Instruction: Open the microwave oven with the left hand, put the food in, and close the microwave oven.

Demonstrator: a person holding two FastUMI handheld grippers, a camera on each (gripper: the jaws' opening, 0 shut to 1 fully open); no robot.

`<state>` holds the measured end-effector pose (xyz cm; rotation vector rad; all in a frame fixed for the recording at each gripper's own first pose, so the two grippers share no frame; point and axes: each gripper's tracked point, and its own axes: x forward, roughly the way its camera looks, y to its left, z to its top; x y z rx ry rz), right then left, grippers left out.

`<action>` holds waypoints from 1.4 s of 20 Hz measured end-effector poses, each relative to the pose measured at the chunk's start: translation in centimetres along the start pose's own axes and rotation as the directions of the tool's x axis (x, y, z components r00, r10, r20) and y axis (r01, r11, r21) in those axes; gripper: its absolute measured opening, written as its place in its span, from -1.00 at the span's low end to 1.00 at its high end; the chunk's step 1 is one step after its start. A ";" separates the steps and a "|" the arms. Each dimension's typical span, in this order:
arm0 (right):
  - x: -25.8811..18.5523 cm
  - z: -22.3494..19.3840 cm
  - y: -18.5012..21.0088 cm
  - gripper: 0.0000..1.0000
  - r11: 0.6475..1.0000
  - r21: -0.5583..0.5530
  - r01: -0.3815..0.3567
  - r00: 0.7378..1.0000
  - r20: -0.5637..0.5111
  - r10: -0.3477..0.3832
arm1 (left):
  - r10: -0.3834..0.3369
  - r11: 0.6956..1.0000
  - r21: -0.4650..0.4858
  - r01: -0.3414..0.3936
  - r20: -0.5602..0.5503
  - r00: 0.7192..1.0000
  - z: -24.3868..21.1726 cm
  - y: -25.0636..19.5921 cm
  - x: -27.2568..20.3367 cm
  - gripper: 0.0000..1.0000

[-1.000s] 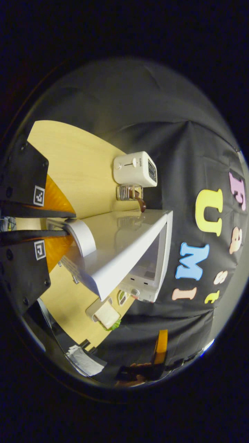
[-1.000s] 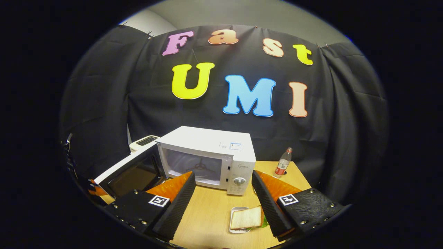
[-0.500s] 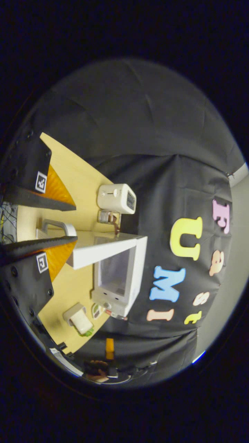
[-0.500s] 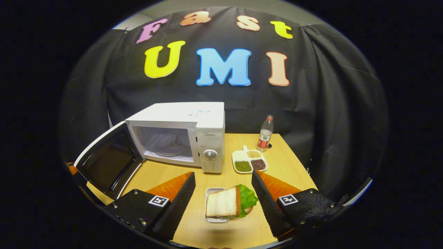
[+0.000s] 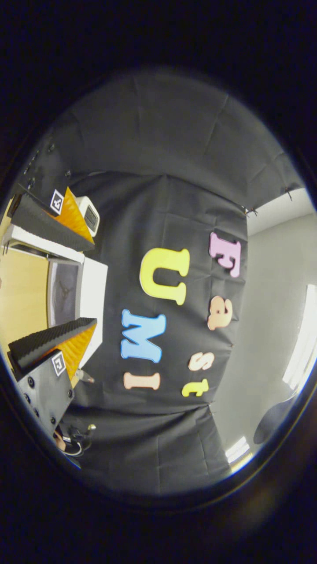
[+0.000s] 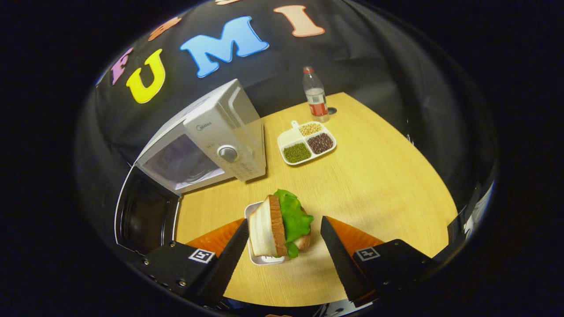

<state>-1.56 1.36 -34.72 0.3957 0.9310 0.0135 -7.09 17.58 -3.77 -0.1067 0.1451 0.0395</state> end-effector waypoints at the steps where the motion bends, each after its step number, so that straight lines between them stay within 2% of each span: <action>1: 0.7 -0.2 -0.4 0.99 0.999 0.023 -0.032 0.999 -0.024 0.033 | -0.028 1.000 0.005 0.028 0.007 1.000 0.2 -2.1 0.8 0.93; 5: 3.4 -1.6 -0.9 0.99 0.983 0.113 -0.144 0.981 -0.112 0.156 | -0.090 0.995 0.033 0.091 -0.038 0.995 -1.2 -7.6 3.5 0.96; 9: 5.4 -3.0 -0.1 0.94 0.951 0.196 -0.241 0.941 -0.193 0.278 | -0.066 0.993 0.093 0.078 -0.127 0.990 -3.8 -10.2 5.5 0.90; 12: 6.0 -3.4 0.4 0.91 0.936 0.215 -0.278 0.919 -0.226 0.324 | -0.057 0.992 0.101 0.073 -0.151 0.987 -4.5 -11.5 6.3 0.90; 13: 5.6 -3.0 0.8 0.75 0.927 0.236 -0.291 0.912 -0.225 0.343 | -0.062 0.992 0.097 0.077 -0.150 0.987 -4.4 -11.8 6.4 0.92; 15: 5.7 -2.5 1.1 0.23 0.918 0.266 -0.294 0.908 -0.221 0.355 | -0.067 0.992 0.094 0.081 -0.151 0.986 -4.4 -11.9 6.6 0.92; 16: 5.5 -2.6 1.3 -0.13 0.918 0.258 -0.301 0.904 -0.229 0.361 | -0.068 0.993 0.091 0.082 -0.146 0.987 -4.2 -11.6 6.7 0.90; 17: 5.5 -2.7 1.3 -0.13 0.927 0.231 -0.296 0.907 -0.236 0.348 | -0.071 0.993 0.085 0.084 -0.142 0.987 -4.0 -11.3 6.9 0.90; 19: 5.4 -2.3 1.3 -0.43 0.938 0.212 -0.274 0.920 -0.226 0.320 | -0.089 0.993 0.068 0.099 -0.135 0.987 -4.1 -10.5 7.1 0.93; 24: 4.2 -0.9 2.5 -0.43 0.947 0.224 -0.228 0.954 -0.142 0.263 | -0.134 0.989 0.047 0.140 -0.116 0.984 -2.9 -7.1 7.0 0.95; 26: 3.0 0.2 4.1 -0.43 0.938 0.241 -0.251 0.957 -0.087 0.278 | -0.143 0.988 0.042 0.149 -0.104 0.984 -2.4 -5.3 6.7 0.95; 28: 1.4 1.5 6.6 -0.43 0.916 0.264 -0.302 0.948 -0.021 0.319 | -0.151 0.987 0.039 0.155 -0.096 0.984 -2.0 -3.5 6.2 0.92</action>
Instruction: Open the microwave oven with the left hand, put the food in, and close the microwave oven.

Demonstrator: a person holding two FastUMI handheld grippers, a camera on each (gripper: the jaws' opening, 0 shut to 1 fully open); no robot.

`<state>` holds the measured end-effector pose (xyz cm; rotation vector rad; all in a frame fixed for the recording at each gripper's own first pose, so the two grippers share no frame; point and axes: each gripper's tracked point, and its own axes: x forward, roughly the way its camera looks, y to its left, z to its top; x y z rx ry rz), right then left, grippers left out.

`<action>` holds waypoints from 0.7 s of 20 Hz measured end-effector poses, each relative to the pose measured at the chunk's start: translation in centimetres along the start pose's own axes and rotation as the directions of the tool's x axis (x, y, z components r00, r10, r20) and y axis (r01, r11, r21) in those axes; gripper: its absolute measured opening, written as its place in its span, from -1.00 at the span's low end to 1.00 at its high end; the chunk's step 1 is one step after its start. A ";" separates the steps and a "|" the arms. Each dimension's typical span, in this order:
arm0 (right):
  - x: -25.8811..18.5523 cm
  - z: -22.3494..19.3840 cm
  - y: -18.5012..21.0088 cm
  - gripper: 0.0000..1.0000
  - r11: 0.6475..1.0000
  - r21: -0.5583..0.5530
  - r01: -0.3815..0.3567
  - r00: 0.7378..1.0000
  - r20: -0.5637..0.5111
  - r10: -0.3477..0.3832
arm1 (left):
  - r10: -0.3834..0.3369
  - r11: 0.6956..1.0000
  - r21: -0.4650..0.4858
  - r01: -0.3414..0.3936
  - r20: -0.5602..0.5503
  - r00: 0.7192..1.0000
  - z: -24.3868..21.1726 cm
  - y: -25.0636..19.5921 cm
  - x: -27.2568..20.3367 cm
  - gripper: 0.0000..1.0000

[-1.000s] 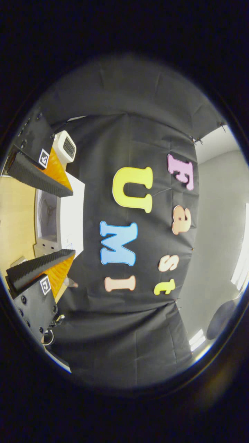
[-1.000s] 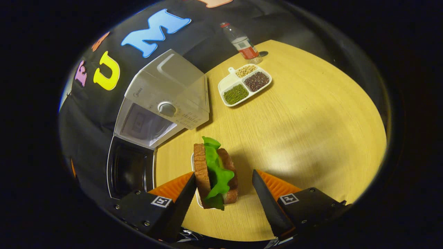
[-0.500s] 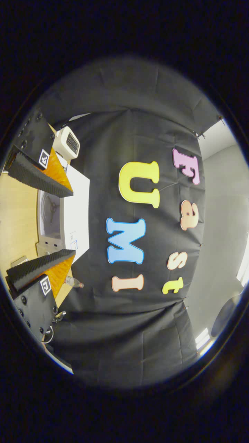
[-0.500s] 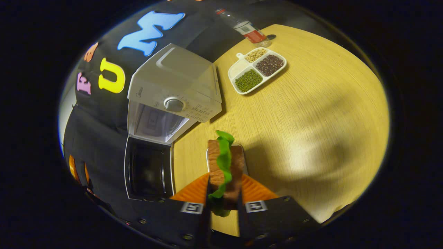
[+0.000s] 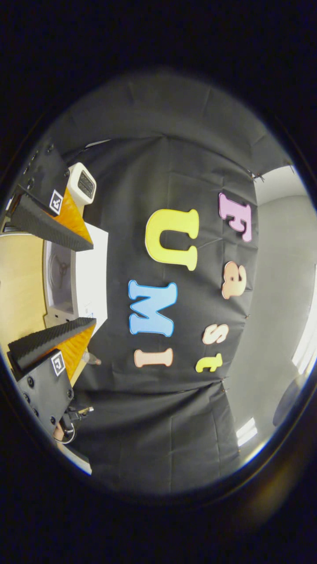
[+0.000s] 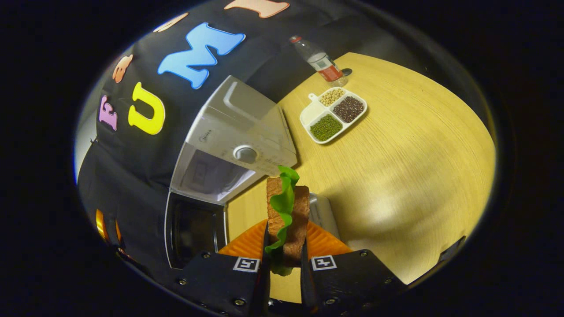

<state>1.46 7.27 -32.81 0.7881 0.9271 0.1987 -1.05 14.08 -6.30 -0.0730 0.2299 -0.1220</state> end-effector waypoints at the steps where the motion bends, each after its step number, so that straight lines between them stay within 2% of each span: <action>1: -0.2 0.1 1.8 -0.43 0.999 0.009 -0.034 0.999 0.024 0.034 | -0.003 1.000 -0.004 0.003 0.004 1.000 0.1 0.8 -0.3 0.90; 7: 0.0 -1.1 10.5 -0.43 0.983 0.032 -0.181 0.978 0.113 0.176 | -0.020 1.000 -0.013 0.020 0.023 1.000 0.8 5.5 -2.4 0.92; 10: 0.6 -2.4 13.6 -0.43 0.972 0.044 -0.230 0.967 0.126 0.223 | -0.020 1.000 -0.004 0.020 0.026 0.999 1.1 7.7 -3.2 0.92; 14: 1.5 -3.8 16.8 -0.44 0.947 0.117 -0.299 0.949 0.144 0.281 | 0.001 1.000 0.005 -0.001 0.060 0.998 2.3 10.0 -4.9 0.93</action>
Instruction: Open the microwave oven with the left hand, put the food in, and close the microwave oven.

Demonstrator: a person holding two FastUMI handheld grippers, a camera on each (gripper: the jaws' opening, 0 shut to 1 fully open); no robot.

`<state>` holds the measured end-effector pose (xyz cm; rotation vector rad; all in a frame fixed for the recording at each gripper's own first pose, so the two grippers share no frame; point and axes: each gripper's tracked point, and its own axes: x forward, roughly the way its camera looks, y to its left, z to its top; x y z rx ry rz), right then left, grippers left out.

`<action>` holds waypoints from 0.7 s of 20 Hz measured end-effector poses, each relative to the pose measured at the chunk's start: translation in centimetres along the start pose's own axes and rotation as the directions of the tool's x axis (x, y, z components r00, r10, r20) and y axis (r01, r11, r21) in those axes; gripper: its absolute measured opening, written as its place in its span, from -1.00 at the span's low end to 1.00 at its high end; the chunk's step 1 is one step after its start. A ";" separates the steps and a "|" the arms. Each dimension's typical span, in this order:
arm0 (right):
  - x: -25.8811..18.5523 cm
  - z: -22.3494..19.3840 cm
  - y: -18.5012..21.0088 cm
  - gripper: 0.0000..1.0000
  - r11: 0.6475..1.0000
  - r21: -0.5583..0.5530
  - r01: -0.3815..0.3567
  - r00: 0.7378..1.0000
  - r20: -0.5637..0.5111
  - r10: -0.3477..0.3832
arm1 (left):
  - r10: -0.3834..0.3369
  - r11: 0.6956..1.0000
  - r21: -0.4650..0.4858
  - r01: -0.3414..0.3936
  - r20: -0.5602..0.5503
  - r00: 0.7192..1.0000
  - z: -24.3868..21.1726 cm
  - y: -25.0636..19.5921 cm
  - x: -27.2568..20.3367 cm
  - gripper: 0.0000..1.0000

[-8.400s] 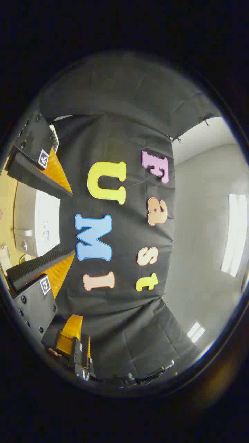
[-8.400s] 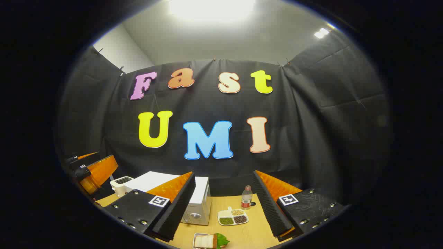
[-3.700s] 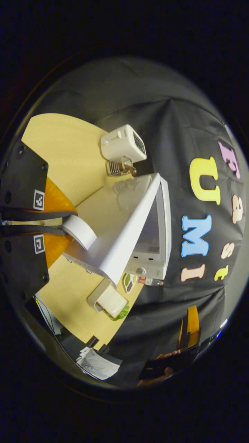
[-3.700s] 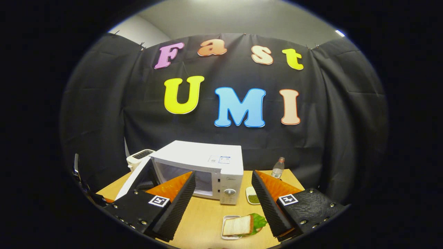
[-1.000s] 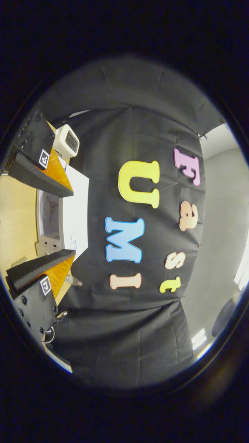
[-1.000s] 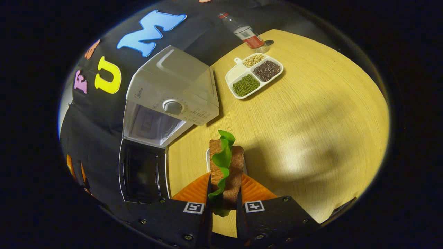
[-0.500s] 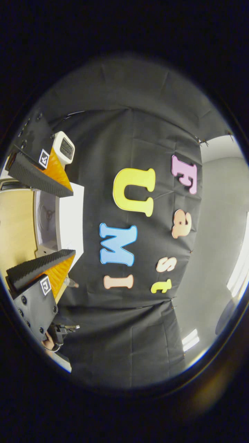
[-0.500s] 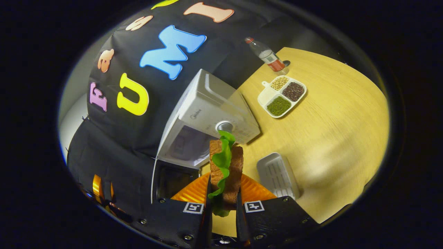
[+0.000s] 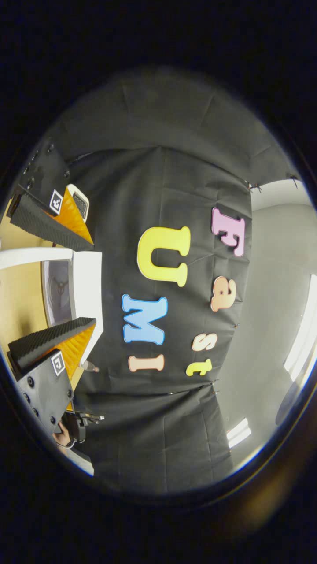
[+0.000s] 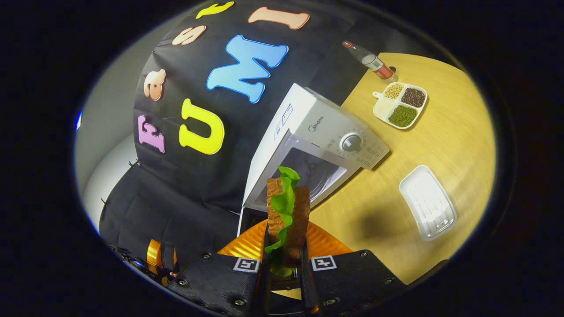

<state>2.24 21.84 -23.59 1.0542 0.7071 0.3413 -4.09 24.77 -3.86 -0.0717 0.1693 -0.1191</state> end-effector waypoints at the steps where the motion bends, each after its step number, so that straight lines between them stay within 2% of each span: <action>1: 0.4 -0.4 0.3 -0.43 1.000 0.021 -0.006 1.000 0.000 0.006 | 0.007 1.000 0.002 -0.007 0.007 1.000 0.1 0.5 -0.4 0.93; 5: 2.2 -2.3 1.6 -0.43 0.995 0.091 -0.040 0.999 -0.007 0.041 | 0.037 0.999 0.004 -0.037 0.014 0.999 0.4 2.9 -1.9 0.93; 9: 4.1 -2.7 2.5 -0.44 0.989 0.137 -0.058 0.998 0.029 0.054 | 0.083 0.997 0.007 -0.083 0.008 0.997 0.1 5.3 -3.3 0.94; 14: 7.5 -2.7 2.6 -0.44 0.978 0.201 -0.055 0.997 0.064 0.043 | 0.117 0.993 0.013 -0.117 0.012 0.993 0.2 7.5 -5.0 0.92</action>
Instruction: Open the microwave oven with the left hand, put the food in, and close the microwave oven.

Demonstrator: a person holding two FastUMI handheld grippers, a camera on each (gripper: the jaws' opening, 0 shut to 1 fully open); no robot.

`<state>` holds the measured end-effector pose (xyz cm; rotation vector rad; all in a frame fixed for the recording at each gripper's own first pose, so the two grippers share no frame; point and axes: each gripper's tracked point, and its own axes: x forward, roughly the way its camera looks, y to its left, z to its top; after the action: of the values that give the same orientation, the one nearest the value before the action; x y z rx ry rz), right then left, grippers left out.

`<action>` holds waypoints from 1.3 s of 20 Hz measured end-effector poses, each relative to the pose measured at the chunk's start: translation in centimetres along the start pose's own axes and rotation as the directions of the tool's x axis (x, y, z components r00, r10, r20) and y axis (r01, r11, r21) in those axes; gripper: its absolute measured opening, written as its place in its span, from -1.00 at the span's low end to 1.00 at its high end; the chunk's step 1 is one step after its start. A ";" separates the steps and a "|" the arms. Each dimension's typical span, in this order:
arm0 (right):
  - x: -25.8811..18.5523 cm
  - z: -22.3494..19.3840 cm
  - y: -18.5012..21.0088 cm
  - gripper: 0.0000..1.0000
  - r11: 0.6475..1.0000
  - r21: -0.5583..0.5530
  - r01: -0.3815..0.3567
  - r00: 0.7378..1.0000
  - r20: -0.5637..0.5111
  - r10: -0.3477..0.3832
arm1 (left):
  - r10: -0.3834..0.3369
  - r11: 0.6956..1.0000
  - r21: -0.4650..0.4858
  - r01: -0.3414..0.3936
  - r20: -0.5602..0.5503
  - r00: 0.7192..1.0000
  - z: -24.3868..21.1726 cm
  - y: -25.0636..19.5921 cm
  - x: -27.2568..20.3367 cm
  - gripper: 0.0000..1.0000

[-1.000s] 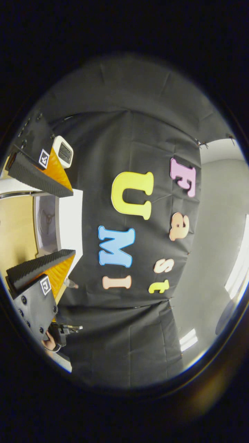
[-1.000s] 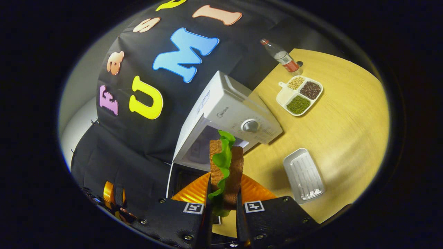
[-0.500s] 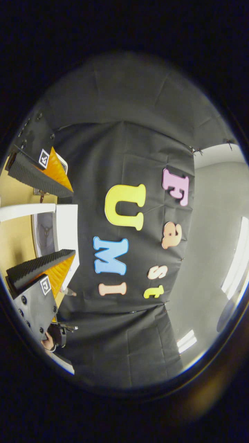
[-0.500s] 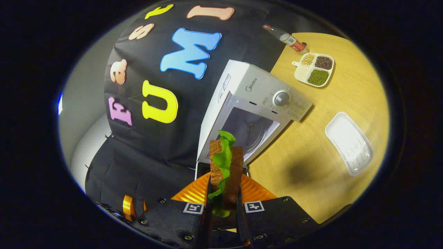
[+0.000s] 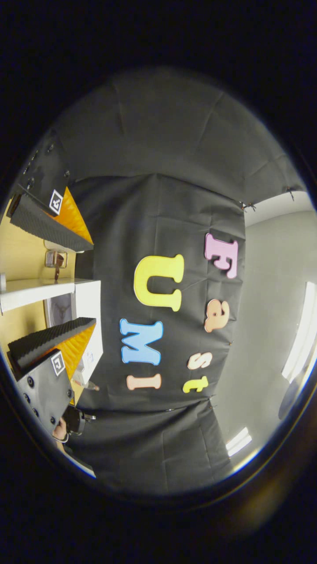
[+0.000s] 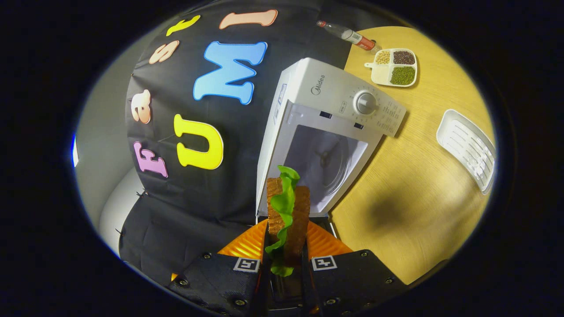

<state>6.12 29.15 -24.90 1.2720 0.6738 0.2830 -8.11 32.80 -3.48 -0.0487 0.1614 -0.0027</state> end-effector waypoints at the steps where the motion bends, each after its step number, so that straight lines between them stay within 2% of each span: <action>1: 0.8 0.2 0.0 -0.43 1.000 0.009 -0.003 1.000 0.018 0.003 | 0.004 1.000 0.003 -0.004 -0.001 1.000 0.0 0.4 -0.1 0.92; 5: 4.0 1.2 -1.0 -0.43 0.998 0.062 0.019 0.992 0.123 -0.026 | 0.027 1.000 0.000 -0.027 -0.017 0.999 -0.7 2.2 -0.6 0.92; 10: 8.8 1.8 -3.0 -0.43 0.990 0.121 0.076 0.978 0.182 -0.097 | 0.048 0.999 -0.013 -0.048 -0.044 0.998 -1.7 4.4 -0.4 0.92; 13: 11.5 2.7 -4.8 -0.43 0.983 0.124 0.133 0.954 0.254 -0.161 | 0.067 0.998 -0.006 -0.067 -0.053 0.996 -1.7 6.1 -0.2 0.92; 16: 14.4 3.7 -5.9 -0.43 0.973 0.180 0.144 0.927 0.319 -0.197 | 0.091 0.996 -0.005 -0.091 -0.067 0.994 -2.2 8.0 0.0 0.92; 19: 17.1 4.8 -7.1 -0.43 0.960 0.230 0.162 0.886 0.394 -0.244 | 0.120 0.992 -0.009 -0.122 -0.101 0.988 -3.3 10.0 0.1 0.90; 23: 20.8 5.6 -7.8 -0.43 0.942 0.293 0.162 0.857 0.431 -0.282 | 0.155 0.987 -0.012 -0.159 -0.139 0.978 -4.8 12.3 0.5 0.94; 26: 23.1 6.4 -7.8 -0.43 0.944 0.282 0.171 0.839 0.461 -0.290 | 0.167 0.985 -0.018 -0.172 -0.157 0.973 -4.9 12.8 0.9 0.93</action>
<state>26.66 34.52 -38.47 1.3941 0.4110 -0.3330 -8.03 45.39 -9.04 -0.0662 0.3206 0.1671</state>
